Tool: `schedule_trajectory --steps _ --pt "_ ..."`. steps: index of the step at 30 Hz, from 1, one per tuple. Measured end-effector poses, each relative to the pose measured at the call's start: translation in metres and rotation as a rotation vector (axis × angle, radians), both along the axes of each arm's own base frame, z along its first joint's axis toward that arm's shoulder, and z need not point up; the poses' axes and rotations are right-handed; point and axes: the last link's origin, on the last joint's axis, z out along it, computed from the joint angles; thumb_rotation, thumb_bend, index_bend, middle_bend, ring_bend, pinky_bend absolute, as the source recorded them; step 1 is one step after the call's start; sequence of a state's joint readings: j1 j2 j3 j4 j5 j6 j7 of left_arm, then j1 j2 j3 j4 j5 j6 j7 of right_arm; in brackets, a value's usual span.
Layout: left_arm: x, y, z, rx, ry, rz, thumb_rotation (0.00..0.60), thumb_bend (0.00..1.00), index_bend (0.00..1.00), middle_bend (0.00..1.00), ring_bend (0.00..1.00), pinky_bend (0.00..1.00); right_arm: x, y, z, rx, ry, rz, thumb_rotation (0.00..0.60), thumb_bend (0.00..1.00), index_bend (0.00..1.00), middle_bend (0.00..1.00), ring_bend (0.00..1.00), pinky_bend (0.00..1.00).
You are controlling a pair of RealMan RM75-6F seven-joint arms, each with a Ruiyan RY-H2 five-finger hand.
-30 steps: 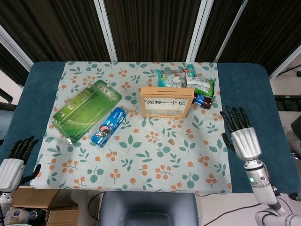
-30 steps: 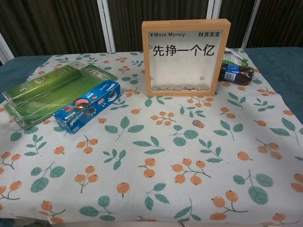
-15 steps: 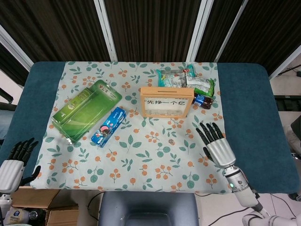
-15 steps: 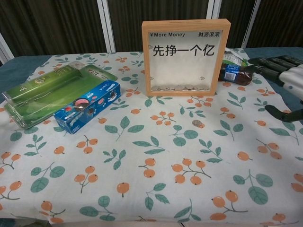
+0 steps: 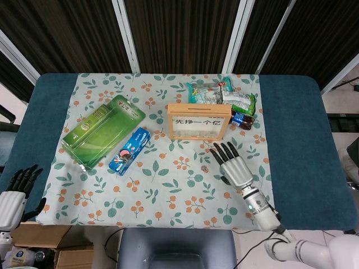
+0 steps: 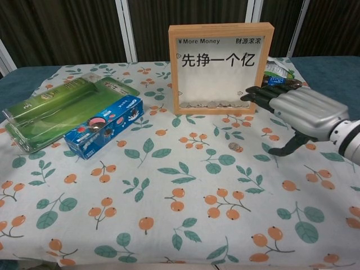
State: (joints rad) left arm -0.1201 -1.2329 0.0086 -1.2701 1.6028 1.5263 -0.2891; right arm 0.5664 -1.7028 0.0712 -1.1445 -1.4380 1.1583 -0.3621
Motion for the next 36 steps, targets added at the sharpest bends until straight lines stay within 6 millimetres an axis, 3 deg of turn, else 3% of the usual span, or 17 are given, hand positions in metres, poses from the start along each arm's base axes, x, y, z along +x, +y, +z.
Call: schedule_trajectory --steps 9,16,22,36 --pt "-0.002 0.001 -0.001 -0.002 -0.002 0.003 0.6 0.4 0.0 0.0 0.0 0.05 0.015 -0.01 -0.021 0.013 0.027 -0.006 0.6 0.29 0.02 0.0 0.0 0.0" --pt "-0.003 0.002 -0.001 -0.003 -0.004 0.006 0.6 0.4 0.0 0.0 0.0 0.05 0.017 -0.013 -0.028 0.013 0.02 0.001 0.6 0.29 0.23 0.0 0.0 0.0" --pt "-0.005 0.002 -0.001 -0.004 -0.004 0.009 0.6 0.4 0.0 0.0 0.0 0.05 0.018 -0.014 -0.035 0.026 0.008 0.0 0.6 0.29 0.36 0.0 0.0 0.0" --pt "-0.006 0.002 0.0 -0.004 -0.005 0.01 0.6 0.4 0.0 0.0 0.0 0.05 0.021 -0.015 -0.044 0.044 -0.002 0.002 0.6 0.36 0.49 0.01 0.0 0.0"
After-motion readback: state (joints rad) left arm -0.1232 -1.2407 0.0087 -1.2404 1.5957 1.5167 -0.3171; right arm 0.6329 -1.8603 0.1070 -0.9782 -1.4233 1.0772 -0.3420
